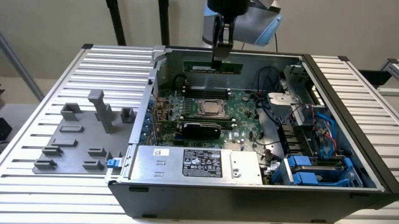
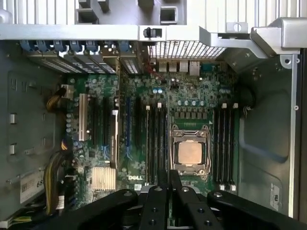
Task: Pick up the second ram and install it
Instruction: 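Insert the second ram into the second slot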
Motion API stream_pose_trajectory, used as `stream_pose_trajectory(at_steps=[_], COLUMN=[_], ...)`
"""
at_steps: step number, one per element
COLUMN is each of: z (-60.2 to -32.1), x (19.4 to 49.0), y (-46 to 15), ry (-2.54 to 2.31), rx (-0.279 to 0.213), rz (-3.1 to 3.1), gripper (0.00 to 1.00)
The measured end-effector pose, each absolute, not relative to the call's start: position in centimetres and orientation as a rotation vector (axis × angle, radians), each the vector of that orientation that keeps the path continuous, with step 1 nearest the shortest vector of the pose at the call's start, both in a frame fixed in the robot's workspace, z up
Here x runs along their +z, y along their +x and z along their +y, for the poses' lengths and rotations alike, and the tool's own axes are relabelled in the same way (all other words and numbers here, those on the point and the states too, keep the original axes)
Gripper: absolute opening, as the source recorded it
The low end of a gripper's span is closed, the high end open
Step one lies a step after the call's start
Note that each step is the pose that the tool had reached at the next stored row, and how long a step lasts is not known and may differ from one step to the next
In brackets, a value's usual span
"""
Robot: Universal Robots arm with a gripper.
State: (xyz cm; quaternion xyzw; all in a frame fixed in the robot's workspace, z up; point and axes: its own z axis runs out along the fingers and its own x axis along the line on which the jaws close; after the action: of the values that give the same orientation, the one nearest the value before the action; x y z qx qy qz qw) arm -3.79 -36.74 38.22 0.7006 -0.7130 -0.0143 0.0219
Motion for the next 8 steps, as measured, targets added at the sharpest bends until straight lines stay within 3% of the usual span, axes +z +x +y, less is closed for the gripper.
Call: stream_pose_trajectory(at_steps=[8], z=[-36.5], x=[36.8], y=[-3.7], ry=[2.169], rx=[-0.044], rz=[-2.211], gripper=[0.0])
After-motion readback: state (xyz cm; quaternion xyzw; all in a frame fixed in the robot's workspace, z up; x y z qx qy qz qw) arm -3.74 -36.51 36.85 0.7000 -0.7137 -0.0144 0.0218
